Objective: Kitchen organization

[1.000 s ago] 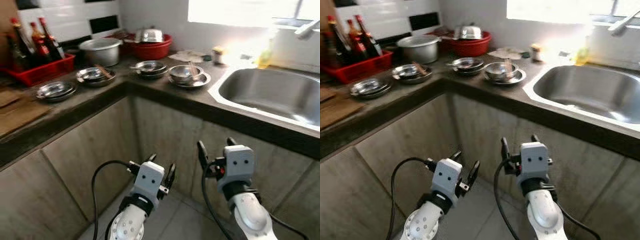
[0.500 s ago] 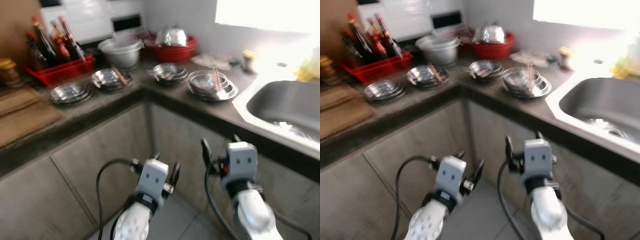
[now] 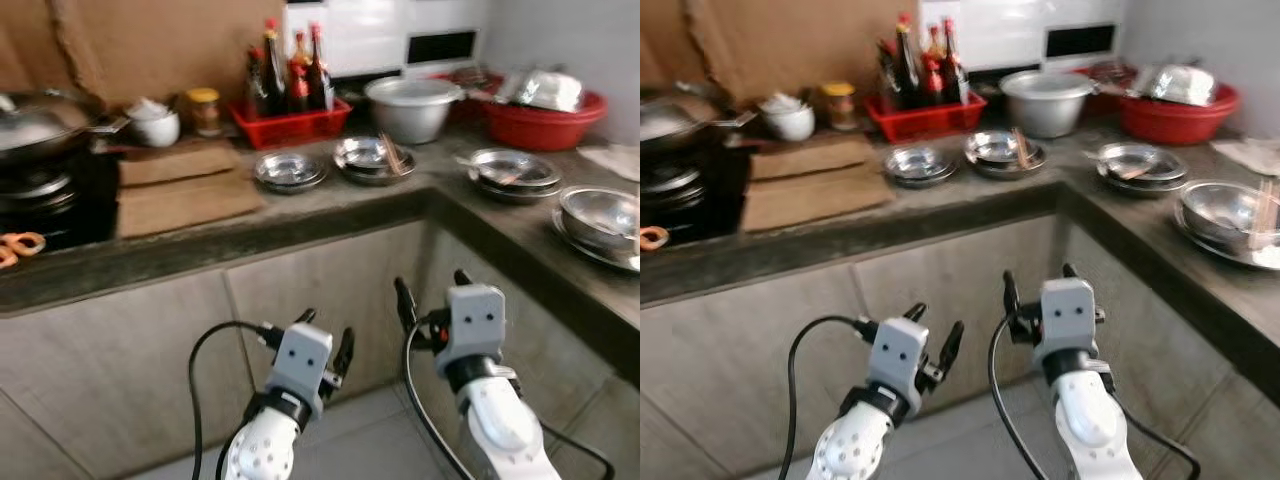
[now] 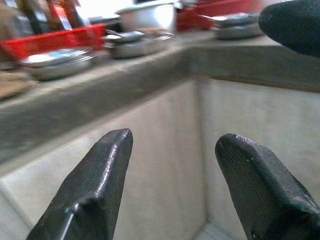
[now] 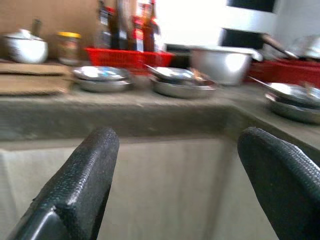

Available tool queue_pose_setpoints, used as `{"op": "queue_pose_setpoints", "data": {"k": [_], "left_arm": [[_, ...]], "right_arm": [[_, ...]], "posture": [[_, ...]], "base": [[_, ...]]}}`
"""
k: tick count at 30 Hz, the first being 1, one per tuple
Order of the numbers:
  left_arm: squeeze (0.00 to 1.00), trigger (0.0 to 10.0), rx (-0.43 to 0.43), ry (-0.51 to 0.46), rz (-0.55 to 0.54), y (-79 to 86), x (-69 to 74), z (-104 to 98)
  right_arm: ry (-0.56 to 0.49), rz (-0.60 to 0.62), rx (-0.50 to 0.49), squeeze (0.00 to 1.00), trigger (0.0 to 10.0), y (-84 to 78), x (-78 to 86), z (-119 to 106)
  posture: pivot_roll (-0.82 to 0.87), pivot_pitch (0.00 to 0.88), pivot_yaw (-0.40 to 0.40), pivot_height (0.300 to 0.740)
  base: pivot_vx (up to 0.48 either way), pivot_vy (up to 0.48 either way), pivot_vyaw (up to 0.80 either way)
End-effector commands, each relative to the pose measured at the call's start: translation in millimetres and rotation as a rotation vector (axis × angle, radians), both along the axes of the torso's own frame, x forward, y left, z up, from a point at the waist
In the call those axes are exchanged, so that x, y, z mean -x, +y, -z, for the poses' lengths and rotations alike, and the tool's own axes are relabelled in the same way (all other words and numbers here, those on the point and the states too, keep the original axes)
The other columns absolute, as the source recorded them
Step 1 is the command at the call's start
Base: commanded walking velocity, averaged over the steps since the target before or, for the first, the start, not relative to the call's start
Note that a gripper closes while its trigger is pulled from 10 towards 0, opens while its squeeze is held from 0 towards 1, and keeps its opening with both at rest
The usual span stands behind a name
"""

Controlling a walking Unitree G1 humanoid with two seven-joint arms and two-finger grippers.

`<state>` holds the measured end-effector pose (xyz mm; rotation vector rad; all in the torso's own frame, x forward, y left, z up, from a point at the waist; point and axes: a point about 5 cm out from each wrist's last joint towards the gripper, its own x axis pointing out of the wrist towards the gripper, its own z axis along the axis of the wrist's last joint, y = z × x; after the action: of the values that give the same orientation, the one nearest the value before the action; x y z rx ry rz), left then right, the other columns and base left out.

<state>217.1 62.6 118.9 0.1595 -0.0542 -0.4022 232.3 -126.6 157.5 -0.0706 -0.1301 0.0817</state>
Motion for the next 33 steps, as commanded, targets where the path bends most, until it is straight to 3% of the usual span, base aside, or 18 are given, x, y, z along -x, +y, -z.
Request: {"op": "queue_pose_setpoints", "data": {"k": [1, 5, 20, 33], "left_arm": [[0.00, 10.0, -0.016, -0.012, -0.019, 5.7, -2.1, -2], [0.00, 10.0, -0.016, -0.011, -0.019, 5.6, -1.6, -1], [0.00, 10.0, -0.014, -0.015, -0.022, 6.4, -2.4, -2], [0.00, 10.0, -0.013, -0.015, -0.020, 5.6, -2.8, -1]], "right_arm": [[-0.012, -0.022, -0.015, 0.00, 10.0, 5.7, -1.8, -4], [-0.011, -0.023, -0.025, 0.00, 10.0, 6.0, -2.6, -3], [0.015, -0.025, -0.008, 0.00, 10.0, 1.4, -4.3, 3], [-0.028, -0.061, 0.007, 0.00, 10.0, -3.5, -16.5, -8]], "posture": [[0.19, 0.000, -0.044, 0.740], [0.19, 0.000, -0.045, 0.740], [0.19, 0.000, -0.046, 0.740], [0.19, 0.000, -0.051, 0.740]], "base": [[0.281, 0.000, 0.80], [0.282, 0.000, 0.80], [0.293, 0.000, 0.00], [0.296, 0.000, 0.00]]}}
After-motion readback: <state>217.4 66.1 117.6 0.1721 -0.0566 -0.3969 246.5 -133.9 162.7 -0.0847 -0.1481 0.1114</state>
